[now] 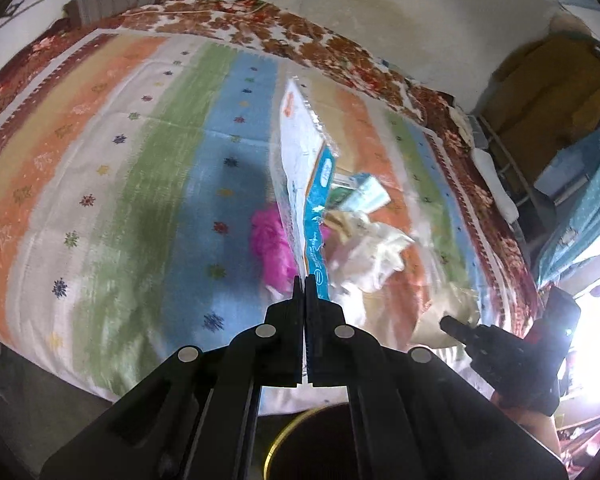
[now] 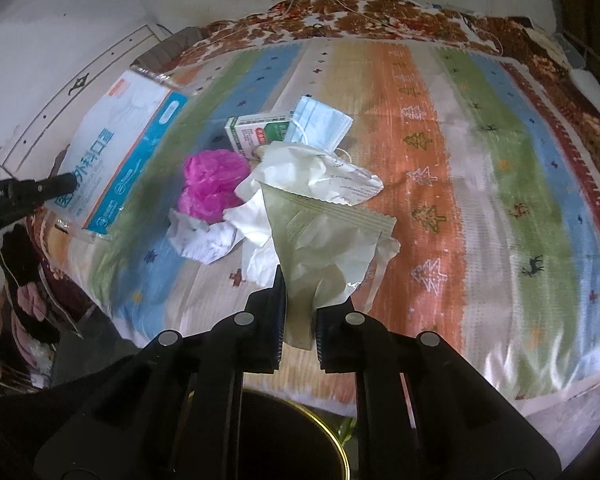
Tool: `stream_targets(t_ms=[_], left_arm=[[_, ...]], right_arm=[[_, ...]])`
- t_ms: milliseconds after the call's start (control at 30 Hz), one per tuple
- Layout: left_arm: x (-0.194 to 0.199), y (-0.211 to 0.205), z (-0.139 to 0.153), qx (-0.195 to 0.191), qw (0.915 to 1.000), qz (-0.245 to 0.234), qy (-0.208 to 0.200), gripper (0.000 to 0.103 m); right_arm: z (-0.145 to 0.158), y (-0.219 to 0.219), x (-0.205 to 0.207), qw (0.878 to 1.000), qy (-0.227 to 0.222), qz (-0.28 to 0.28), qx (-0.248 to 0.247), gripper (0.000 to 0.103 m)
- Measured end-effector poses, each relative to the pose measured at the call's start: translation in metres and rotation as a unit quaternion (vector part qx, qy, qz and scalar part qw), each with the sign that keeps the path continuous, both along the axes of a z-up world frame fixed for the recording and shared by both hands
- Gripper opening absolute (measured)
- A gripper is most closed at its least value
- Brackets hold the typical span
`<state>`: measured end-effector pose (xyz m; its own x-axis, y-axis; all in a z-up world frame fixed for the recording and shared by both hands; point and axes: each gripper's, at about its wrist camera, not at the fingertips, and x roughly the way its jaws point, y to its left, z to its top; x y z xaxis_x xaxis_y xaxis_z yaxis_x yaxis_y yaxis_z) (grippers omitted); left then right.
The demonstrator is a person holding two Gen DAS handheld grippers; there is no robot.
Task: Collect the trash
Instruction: 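Carry both held items over the bin and open both tools to drop them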
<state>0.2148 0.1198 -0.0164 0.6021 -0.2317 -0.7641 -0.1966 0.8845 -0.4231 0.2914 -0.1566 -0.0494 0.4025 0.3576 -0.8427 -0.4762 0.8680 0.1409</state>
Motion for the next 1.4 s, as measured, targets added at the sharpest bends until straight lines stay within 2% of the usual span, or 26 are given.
stream_targets(t_ms=[200,600,1000,1400], left_arm=[[-0.025,-0.033,0.018,0.023,0.9992,-0.028,-0.019,0.0],[-0.07,-0.075,0.019,0.045,0.9965,-0.068,-0.019,0.0],[-0.113,-0.123,-0.003,0.09,0.9892,-0.115,0.01,0.0],[-0.152,-0.159,-0.02,0.103,0.9816,-0.159,0.027,0.0]], right_arm=[[0.015,-0.004,-0.023,1.0,-0.01,0.012,0.0,0.011],[0.038,-0.012,-0.075,0.999,-0.02,0.028,0.006,0.011],[0.032,-0.02,-0.129,0.999,-0.015,0.044,-0.006,0.011],[0.018,-0.032,-0.167,0.999,0.001,0.043,-0.01,0.011]])
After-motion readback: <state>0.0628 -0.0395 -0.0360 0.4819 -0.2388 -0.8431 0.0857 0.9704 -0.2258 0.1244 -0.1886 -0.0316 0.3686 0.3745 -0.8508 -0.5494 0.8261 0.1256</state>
